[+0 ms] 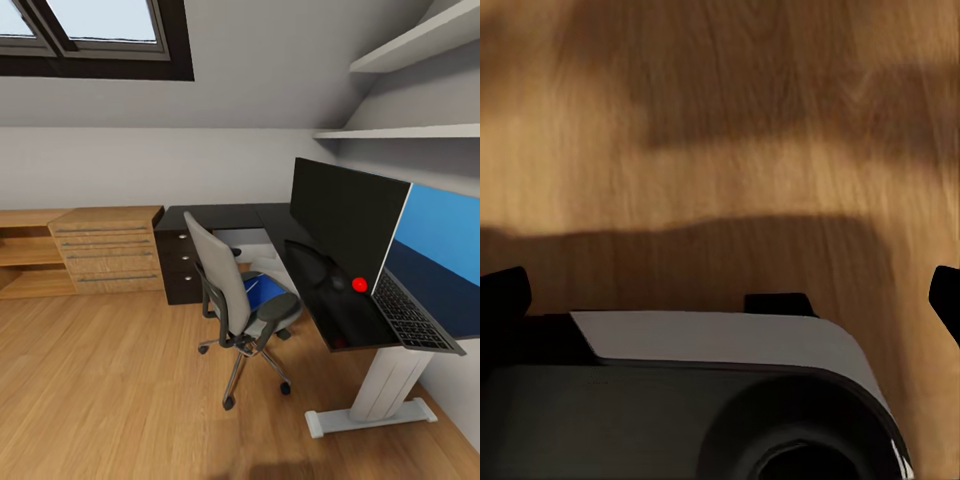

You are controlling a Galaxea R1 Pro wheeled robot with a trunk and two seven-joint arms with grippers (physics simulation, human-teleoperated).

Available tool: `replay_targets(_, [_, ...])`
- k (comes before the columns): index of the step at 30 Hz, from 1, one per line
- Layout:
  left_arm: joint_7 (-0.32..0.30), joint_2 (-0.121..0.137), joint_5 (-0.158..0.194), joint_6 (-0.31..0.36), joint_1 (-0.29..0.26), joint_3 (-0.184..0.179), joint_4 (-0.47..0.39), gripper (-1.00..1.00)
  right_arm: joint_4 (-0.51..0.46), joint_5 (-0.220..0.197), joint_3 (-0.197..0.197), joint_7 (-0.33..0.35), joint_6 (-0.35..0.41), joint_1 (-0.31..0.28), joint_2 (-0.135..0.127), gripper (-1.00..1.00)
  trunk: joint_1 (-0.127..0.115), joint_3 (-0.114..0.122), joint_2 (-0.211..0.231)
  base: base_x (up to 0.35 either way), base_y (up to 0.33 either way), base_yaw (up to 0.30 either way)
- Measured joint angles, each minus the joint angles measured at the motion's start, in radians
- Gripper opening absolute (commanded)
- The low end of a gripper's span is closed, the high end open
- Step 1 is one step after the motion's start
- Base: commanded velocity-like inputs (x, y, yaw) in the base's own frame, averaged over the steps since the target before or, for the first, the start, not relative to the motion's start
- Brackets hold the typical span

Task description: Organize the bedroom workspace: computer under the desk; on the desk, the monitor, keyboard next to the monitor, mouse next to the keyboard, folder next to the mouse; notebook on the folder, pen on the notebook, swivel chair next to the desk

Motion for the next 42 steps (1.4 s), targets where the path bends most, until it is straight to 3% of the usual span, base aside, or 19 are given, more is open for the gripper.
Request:
replay_targets(12, [-0.001,-0.002,0.0,0.002,0.0,0.0,0.0,1.0,-0.016,-0.009,-0.008,-0.002,-0.003,0.0,0.004,1.0,0.046,-0.038,-0.084,0.0,0.0,0.0])
replay_targets(15, [0.002,-0.008,0.0,0.039,-0.003,-0.001,-0.038,1.0,-0.245,-0.031,-0.015,-0.017,-0.01,-0.001,0.023,1.0,0.058,-0.047,-0.105,0.0,0.0,0.0])
replay_targets(17, [0.036,-0.008,0.002,0.111,-0.016,0.0,-0.103,1.0,-0.38,-0.081,-0.018,-0.047,-0.008,-0.006,0.032,1.0,0.065,-0.053,-0.119,0.0,0.0,0.0])
replay_targets(18, [0.11,-0.009,0.015,0.181,-0.036,0.002,-0.169,1.0,-0.455,-0.152,-0.018,-0.067,0.001,-0.035,0.037,1.0,0.069,-0.056,-0.126,0.0,0.0,0.0])
replay_targets(20, [0.216,-0.013,0.046,0.259,-0.07,0.0,-0.249,1.0,-0.506,-0.235,-0.018,-0.082,0.031,-0.107,0.04,1.0,0.077,-0.062,-0.14,0.0,0.0,0.0])
replay_targets(21, [0.256,-0.018,0.057,0.292,-0.09,0.0,-0.286,1.0,-0.512,-0.266,-0.018,-0.086,0.059,-0.153,0.041,1.0,0.081,-0.065,-0.147,0.0,0.0,0.0])
replay_targets(24, [0.301,-0.032,0.067,0.352,-0.139,0.0,-0.341,1.0,-0.497,-0.306,-0.018,-0.092,0.136,-0.249,0.042,1.0,0.092,-0.075,-0.168,0.0,0.0,0.0])
replay_targets(26, [0.327,-0.053,0.073,0.419,-0.239,-0.001,-0.372,1.0,-0.442,-0.327,-0.017,-0.095,0.239,-0.394,0.041,1.0,0.1,-0.081,-0.182,0.0,0.0,0.0])
replay_targets(31, [0.333,-0.06,0.077,0.471,-0.334,0.0,-0.382,1.0,-0.396,-0.336,-0.018,-0.096,0.285,-0.467,0.047,1.0,0.119,-0.097,-0.217,0.0,0.0,0.0])
replay_targets(32, [0.333,-0.061,0.082,0.493,-0.364,0.0,-0.388,1.0,-0.39,-0.337,-0.017,-0.096,0.291,-0.478,0.064,1.0,0.123,-0.1,-0.224,0.0,0.0,0.0])
replay_targets(33, [0.331,-0.063,0.114,0.536,-0.399,0.001,-0.406,1.0,-0.382,-0.337,-0.017,-0.096,0.298,-0.489,0.092,1.0,0.127,-0.103,-0.231,0.0,0.0,0.0])
replay_targets(35, [0.327,-0.062,0.16,0.558,-0.414,0.001,-0.417,1.0,-0.376,-0.338,-0.019,-0.095,0.298,-0.493,0.104,1.0,0.134,-0.109,-0.245,0.0,0.0,0.0])
replay_targets(36, [0.322,-0.059,0.21,0.57,-0.424,-0.002,-0.425,1.0,-0.372,-0.339,-0.02,-0.094,0.294,-0.496,0.113,1.0,0.138,-0.113,-0.252,0.0,0.0,0.0])
replay_targets(42, [0.32,-0.052,0.23,0.566,-0.428,-0.004,-0.477,1.0,-0.368,-0.335,-0.017,-0.087,0.289,-0.496,0.119,1.0,0.161,-0.131,-0.294,0.0,0.0,0.0])
